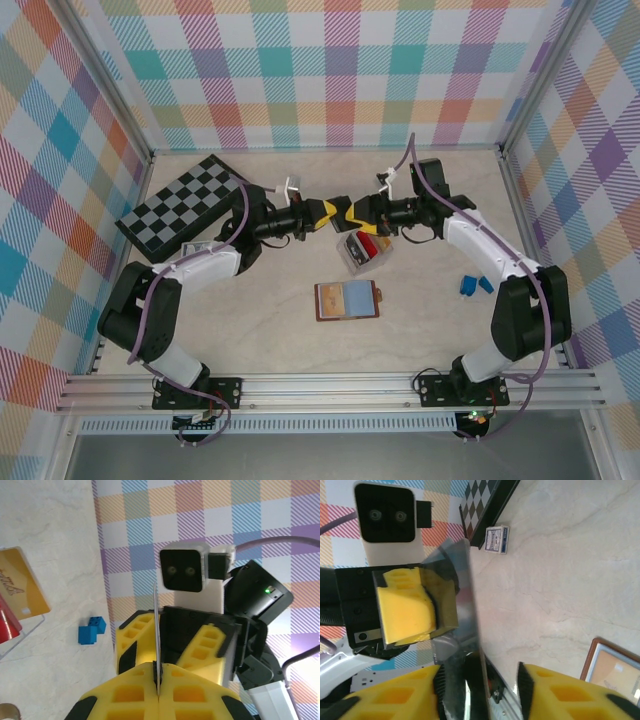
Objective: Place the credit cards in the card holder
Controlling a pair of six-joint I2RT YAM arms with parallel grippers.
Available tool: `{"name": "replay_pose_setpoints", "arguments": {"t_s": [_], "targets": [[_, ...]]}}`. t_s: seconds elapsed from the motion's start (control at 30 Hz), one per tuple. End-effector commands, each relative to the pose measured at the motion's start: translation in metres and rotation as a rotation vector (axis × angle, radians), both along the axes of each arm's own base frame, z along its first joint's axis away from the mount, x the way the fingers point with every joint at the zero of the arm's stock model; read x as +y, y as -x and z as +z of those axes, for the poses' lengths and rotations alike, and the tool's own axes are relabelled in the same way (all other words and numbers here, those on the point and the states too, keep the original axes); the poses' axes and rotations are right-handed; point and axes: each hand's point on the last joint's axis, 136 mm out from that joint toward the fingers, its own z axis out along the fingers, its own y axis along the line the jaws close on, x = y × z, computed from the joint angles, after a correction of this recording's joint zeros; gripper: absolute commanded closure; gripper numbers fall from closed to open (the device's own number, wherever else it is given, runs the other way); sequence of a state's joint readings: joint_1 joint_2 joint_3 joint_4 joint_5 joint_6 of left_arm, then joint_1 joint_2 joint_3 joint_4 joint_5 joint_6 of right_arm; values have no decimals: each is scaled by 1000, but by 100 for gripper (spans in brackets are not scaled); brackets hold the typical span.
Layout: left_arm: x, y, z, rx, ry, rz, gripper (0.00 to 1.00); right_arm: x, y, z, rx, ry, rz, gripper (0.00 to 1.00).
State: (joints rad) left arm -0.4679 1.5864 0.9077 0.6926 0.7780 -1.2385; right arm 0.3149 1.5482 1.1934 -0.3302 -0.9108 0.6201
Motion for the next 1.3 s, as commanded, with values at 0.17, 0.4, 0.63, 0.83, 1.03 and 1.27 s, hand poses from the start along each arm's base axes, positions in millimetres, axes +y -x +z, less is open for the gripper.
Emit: {"name": "replay_pose_setpoints", "arguments": {"t_s": [0.17, 0.4, 0.63, 0.83, 1.03, 1.27], "targets": [[-2, 4, 34, -78, 98, -39, 95, -7, -10, -7, -2, 61, -61, 73], [-2, 10, 38, -93, 99, -58, 89, -15, -17, -11, 7, 88, -130, 77], [-2, 10, 33, -86, 87, -57, 86, -21, -19, -14, 23, 90, -182, 81], [-1, 9, 25, -68, 58, -48, 90, -28, -21, -19, 25, 121, -226, 86], [12, 3, -19, 29, -110, 32, 100, -38, -25, -8, -70, 145, -262, 89], [50, 2, -78, 180, -310, 184, 100, -44, -17, -40, -221, 456, -139, 88]]}}
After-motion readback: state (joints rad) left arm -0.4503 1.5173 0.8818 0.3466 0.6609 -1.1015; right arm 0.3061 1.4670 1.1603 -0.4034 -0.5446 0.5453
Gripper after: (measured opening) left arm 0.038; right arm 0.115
